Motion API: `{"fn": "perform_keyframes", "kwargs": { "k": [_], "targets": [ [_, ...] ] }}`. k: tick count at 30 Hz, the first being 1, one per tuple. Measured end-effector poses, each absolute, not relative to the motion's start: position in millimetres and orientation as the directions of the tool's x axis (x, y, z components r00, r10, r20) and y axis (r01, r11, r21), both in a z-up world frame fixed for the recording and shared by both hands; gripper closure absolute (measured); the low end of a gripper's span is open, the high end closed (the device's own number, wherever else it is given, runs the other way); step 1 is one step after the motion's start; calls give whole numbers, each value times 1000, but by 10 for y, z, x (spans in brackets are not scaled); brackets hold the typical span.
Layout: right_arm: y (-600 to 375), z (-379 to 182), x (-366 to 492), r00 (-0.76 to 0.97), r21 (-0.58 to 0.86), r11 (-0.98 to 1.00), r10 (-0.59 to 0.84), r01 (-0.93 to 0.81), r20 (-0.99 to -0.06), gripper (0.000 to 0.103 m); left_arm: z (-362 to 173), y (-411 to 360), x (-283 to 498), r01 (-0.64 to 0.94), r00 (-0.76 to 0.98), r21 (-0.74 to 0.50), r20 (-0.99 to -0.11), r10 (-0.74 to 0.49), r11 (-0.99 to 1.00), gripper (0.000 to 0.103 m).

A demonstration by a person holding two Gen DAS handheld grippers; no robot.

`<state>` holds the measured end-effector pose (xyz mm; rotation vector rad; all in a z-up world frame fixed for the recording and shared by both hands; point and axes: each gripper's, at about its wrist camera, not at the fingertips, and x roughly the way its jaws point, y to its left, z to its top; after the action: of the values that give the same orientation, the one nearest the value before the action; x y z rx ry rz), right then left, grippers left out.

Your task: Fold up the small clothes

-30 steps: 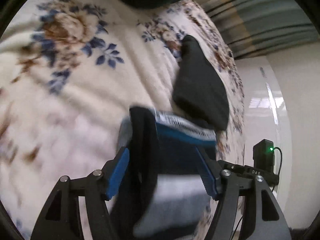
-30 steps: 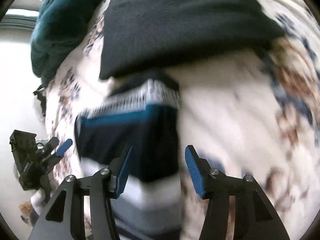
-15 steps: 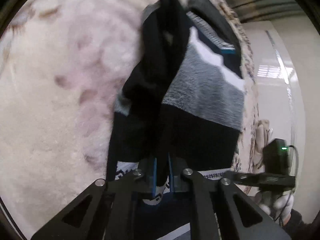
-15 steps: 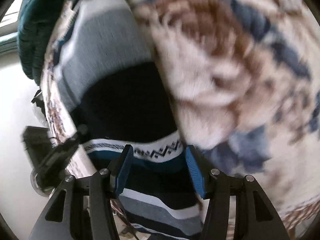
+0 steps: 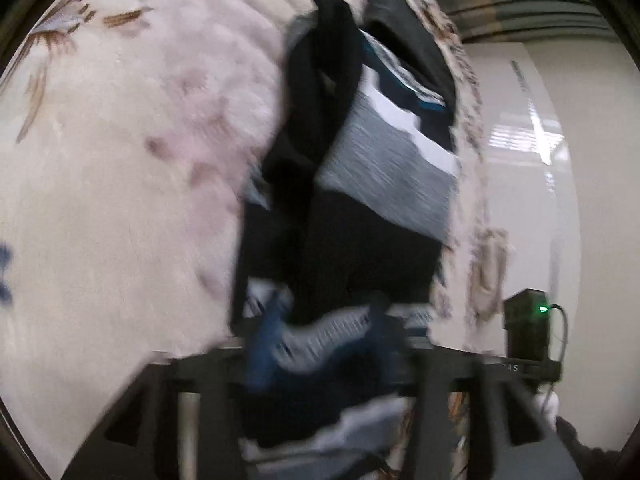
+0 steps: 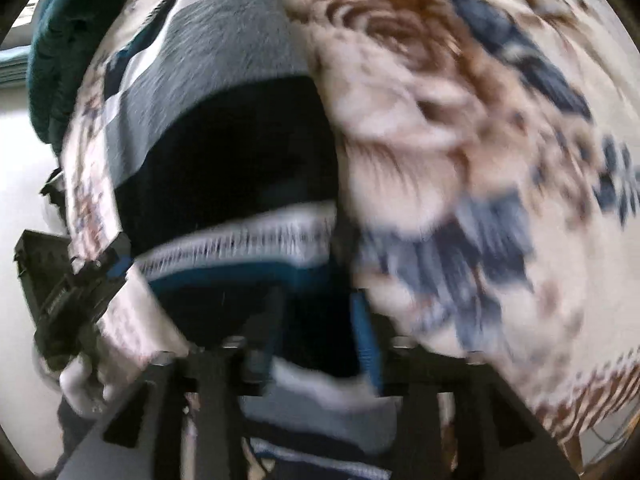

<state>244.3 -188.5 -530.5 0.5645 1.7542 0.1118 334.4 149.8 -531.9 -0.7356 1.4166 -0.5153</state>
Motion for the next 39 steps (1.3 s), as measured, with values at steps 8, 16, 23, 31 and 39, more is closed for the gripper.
{"fn": "perform_keyframes", "kwargs": {
  "k": [8,16,23,31,39],
  "targets": [
    [-2108,-5224,1216,-248,333,854,450,400,-858,47,-5441,1498,2423,-191,-45,-670,-724,-688,718,40],
    [-1991,-5652,420,-292,356,836,495,419,-818,47,-5397,1537,1452,-213,-81,-584,-788,-610,783,33],
    [-1863,-5943,56,-316,436,802,572,409,-757,47,-5714,1475,1005,-238,-82,-593,-777,-624,769,25],
    [-1542,-6125,128,-300,481,779,608,402,-735,47,-5759,1276,1020,-239,-31,-618,-766,-642,749,22],
    [-1459,-6000,39,-256,516,750,640,414,-724,73,-5689,1282,814,-307,2,-663,-717,-697,682,91]
  ]
}}
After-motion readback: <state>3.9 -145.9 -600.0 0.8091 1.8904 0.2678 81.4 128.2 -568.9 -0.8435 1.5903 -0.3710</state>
